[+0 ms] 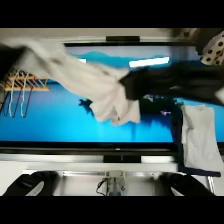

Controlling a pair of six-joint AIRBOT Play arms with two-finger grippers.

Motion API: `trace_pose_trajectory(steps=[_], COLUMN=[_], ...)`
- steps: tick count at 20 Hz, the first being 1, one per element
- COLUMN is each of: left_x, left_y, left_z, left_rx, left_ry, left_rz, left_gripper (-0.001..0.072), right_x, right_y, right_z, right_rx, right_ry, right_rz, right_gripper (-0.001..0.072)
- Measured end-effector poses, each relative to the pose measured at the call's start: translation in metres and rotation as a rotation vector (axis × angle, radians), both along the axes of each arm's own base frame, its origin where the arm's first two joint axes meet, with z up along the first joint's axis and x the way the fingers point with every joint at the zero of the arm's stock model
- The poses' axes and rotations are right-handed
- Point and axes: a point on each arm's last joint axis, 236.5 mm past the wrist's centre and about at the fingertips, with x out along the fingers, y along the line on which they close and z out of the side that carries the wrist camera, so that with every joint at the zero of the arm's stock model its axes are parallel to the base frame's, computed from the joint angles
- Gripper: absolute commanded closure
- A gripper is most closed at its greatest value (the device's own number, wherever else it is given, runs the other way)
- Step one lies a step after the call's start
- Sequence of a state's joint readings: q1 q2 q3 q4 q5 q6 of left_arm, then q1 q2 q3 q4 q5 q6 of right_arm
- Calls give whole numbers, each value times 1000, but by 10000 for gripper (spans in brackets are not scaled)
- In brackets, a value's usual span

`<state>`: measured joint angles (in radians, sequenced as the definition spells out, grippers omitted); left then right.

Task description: Fold the shirts.

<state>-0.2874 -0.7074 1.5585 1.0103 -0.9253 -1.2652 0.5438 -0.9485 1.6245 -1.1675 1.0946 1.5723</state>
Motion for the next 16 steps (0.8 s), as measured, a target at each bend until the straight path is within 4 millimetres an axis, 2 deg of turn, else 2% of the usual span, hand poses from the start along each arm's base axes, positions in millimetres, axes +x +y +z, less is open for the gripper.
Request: trace_pose_trajectory(steps=[1,2,3,4,6,8,9,10,12,14,16], left_x=[-28,-53,-75,-90,-105,-100,-89,-73,-41,-1,36], left_y=[5,8,11,13,18,22,25,27,28,25,21], left_z=[39,67,89,103,113,105,92,71,20,-55,-144], left_rx=[-58,-103,-141,-166,-164,-117,-82,-36,43,131,210], left_ry=[-88,-150,-204,-237,-273,-256,-216,-150,5,211,421], left_rz=[-19,-42,-63,-79,-74,-40,-9,23,68,99,121], left_gripper=[668,669,668,669,669,668,668,668,667,667,668], right_x=[-14,-29,-45,-59,-76,-77,-71,-58,-24,14,56], right_y=[-6,-13,-18,-21,-24,-25,-25,-24,-23,-24,-25], right_z=[44,79,105,124,142,135,123,101,38,-39,-123], right_rx=[82,152,213,260,303,267,219,144,-41,-231,-401], right_ry=[-84,-148,-187,-209,-226,-212,-189,-144,-13,140,268], right_rz=[1,4,19,36,62,61,51,31,-19,-71,-128], right_gripper=[637,638,638,637,637,637,637,637,637,637,637])
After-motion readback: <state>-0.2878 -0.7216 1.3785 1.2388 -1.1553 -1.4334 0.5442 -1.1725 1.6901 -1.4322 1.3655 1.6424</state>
